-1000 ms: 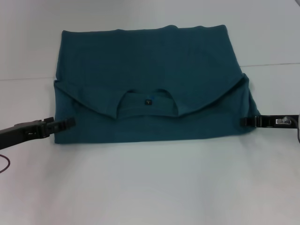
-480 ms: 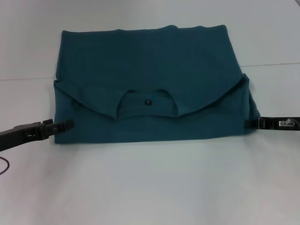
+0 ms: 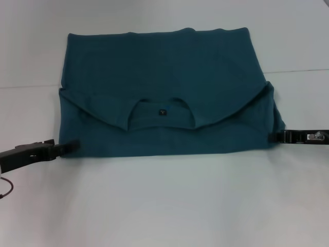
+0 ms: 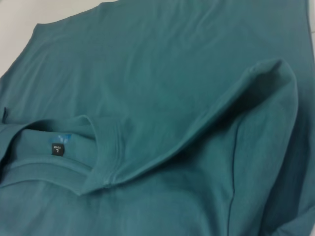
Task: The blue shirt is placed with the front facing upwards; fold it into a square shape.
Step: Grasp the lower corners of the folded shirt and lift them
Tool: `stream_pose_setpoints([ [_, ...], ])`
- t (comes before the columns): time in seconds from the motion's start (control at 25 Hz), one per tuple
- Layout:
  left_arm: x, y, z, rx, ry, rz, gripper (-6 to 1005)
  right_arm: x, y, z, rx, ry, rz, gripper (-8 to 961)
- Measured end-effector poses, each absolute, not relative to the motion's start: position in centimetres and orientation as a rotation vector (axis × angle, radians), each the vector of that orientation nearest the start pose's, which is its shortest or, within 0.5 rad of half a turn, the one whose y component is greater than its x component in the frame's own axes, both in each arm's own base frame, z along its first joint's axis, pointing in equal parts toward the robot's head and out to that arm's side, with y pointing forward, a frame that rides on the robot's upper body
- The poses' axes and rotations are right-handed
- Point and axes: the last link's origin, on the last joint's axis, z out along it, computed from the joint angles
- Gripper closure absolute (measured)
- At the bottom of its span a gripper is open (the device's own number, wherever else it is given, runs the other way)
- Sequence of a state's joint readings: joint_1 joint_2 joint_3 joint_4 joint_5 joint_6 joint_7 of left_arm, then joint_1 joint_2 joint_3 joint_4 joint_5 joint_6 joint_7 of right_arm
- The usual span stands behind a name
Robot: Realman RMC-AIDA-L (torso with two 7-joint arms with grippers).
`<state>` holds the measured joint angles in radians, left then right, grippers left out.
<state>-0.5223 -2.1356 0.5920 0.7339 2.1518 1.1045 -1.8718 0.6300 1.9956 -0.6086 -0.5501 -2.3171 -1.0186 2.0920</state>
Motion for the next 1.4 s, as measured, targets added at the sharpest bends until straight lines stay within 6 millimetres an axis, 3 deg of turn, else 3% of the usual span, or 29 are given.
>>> stream_pose_setpoints([
  [0.44, -31.0, 38.0, -0.5, -2.127, -1.216, -0.409, 121, 33.3, 39.0, 2.9, -2.065, 1.459, 0.320, 921],
  [1.04, -30.2, 37.8, -1.6, -2.195, -1.198, -0.379, 121, 33.1, 39.2, 3.0, -2.071, 1.452, 0.321, 921],
  [1.4, -30.4, 37.9, -1.2, -2.190, -1.181, -0.356, 121, 33.0, 39.2, 3.0, -2.073, 1.449, 0.318, 922],
])
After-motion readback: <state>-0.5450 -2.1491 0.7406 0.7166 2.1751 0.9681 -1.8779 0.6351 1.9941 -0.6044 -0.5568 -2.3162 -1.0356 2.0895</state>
